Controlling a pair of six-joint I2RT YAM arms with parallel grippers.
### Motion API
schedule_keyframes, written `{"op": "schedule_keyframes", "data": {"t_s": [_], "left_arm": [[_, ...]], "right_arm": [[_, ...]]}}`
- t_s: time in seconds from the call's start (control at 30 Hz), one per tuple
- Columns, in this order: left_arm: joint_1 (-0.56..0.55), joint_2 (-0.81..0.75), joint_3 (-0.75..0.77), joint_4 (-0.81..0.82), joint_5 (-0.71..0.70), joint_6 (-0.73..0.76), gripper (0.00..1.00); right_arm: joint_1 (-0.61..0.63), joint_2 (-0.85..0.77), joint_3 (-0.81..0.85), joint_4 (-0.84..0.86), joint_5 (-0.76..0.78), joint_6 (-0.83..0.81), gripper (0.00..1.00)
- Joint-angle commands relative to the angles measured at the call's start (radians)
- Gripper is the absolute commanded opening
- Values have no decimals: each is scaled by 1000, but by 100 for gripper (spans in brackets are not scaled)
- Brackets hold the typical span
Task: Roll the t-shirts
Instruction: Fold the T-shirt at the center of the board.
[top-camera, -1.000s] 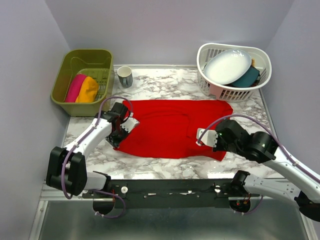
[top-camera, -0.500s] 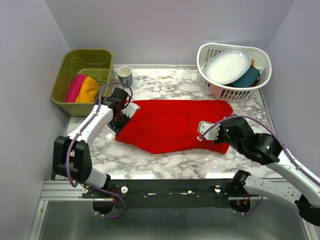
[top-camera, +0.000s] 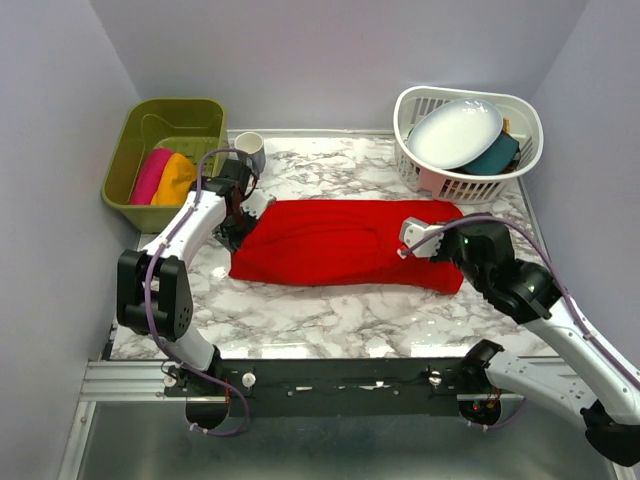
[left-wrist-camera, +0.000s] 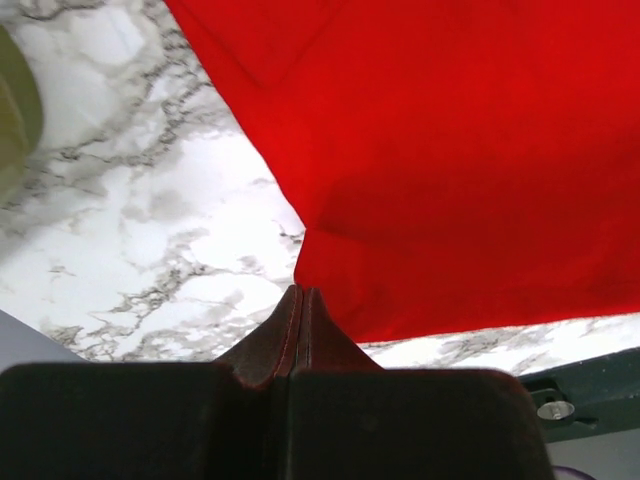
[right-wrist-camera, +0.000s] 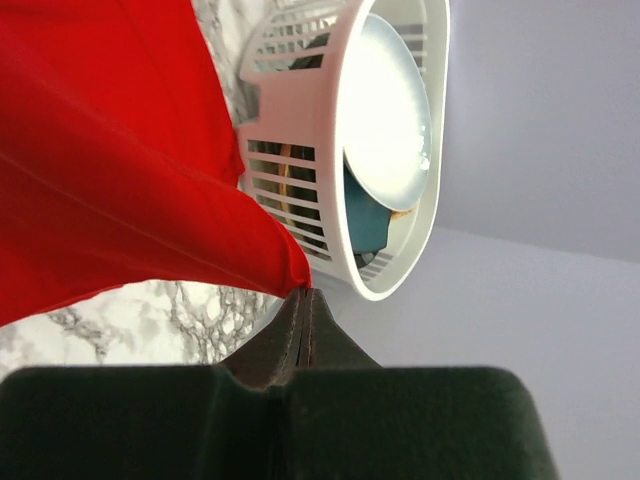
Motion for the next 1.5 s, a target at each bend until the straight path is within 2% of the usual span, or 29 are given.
{"op": "schedule_keyframes", "data": {"t_s": [0.0, 0.2, 0.43, 1.47], "left_arm": [[18, 43, 63, 7, -7, 2, 0], [21, 107, 118, 50, -52, -7, 0], [24, 190, 196, 76, -79, -15, 0], [26, 391, 359, 81, -98, -12, 0]], "right_arm": [[-127, 60, -5, 195, -113, -126, 0], [-238, 138, -8, 298, -190, -166, 0], [-299, 202, -20, 372, -245, -203, 0], [-385, 391, 11, 496, -277, -217, 1]]}}
